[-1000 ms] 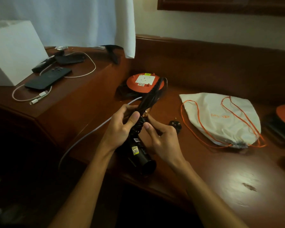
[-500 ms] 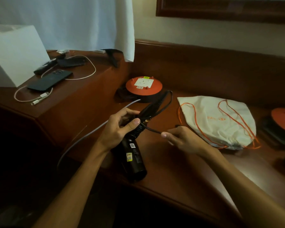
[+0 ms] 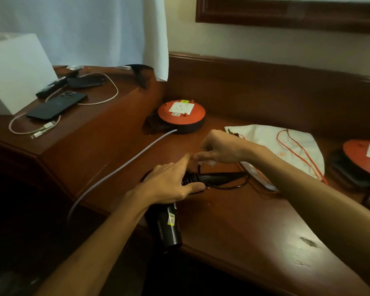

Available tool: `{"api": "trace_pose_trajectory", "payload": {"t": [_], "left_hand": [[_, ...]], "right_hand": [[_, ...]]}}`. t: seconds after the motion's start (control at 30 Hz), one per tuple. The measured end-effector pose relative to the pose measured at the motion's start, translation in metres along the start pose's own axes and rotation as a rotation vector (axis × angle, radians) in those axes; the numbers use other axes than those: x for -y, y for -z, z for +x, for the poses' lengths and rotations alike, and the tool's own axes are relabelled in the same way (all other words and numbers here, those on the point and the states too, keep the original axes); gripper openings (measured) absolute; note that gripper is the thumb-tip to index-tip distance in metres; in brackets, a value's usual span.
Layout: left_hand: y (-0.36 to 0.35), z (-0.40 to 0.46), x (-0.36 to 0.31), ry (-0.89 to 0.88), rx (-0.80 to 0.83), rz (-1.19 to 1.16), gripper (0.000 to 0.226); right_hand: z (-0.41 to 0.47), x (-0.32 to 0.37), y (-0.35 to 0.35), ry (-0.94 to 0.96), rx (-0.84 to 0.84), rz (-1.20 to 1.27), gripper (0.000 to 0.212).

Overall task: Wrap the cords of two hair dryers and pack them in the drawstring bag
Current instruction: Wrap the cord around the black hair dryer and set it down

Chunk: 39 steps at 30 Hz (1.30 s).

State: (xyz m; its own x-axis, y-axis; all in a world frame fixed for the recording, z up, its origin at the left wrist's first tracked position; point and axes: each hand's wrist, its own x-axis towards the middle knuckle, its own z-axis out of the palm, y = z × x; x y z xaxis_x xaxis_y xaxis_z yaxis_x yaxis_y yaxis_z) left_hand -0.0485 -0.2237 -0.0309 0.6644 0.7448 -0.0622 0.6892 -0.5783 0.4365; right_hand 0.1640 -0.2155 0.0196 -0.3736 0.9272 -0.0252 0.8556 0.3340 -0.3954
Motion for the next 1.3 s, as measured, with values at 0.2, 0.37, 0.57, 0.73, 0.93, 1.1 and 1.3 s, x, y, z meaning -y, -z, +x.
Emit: {"api": "trace_pose_trajectory", "payload": {"t": [0.2, 0.37, 0.57, 0.73, 0.93, 1.1, 1.3], "left_hand": [[0.0, 0.005, 0.002, -0.068, -0.024, 0.043, 0.057], [0.0, 0.0, 0.004, -0.078, -0.141, -0.042, 0.038], [0.002, 0.0, 0.002, 0.037, -0.235, -0.105, 0.035], [0.005, 0.003, 0.006, 0.099, -0.219, -0.257, 0.039], [0.002, 0.004, -0.004, 0.157, -0.311, -0.292, 0.063], [0.003, 0.002, 0.001, 0.171, -0.368, -0.328, 0.062], [0.0, -0.001, -0.001, 0.169, -0.372, -0.28, 0.054]], "right_hand": [[-0.016, 0.026, 0.005, 0.07, -0.006, -0.029, 0.042], [-0.042, 0.046, 0.011, 0.022, 0.096, -0.076, 0.03], [-0.065, 0.051, -0.018, -0.209, -0.202, 0.039, 0.017], [-0.072, 0.054, -0.07, -0.317, -0.523, 0.326, 0.019], [-0.084, 0.054, -0.09, -0.203, -0.685, 0.375, 0.005], [-0.128, 0.049, -0.084, -0.331, -1.087, 0.353, 0.008], [-0.123, 0.015, -0.086, -0.808, -0.242, 1.012, 0.069]]}}
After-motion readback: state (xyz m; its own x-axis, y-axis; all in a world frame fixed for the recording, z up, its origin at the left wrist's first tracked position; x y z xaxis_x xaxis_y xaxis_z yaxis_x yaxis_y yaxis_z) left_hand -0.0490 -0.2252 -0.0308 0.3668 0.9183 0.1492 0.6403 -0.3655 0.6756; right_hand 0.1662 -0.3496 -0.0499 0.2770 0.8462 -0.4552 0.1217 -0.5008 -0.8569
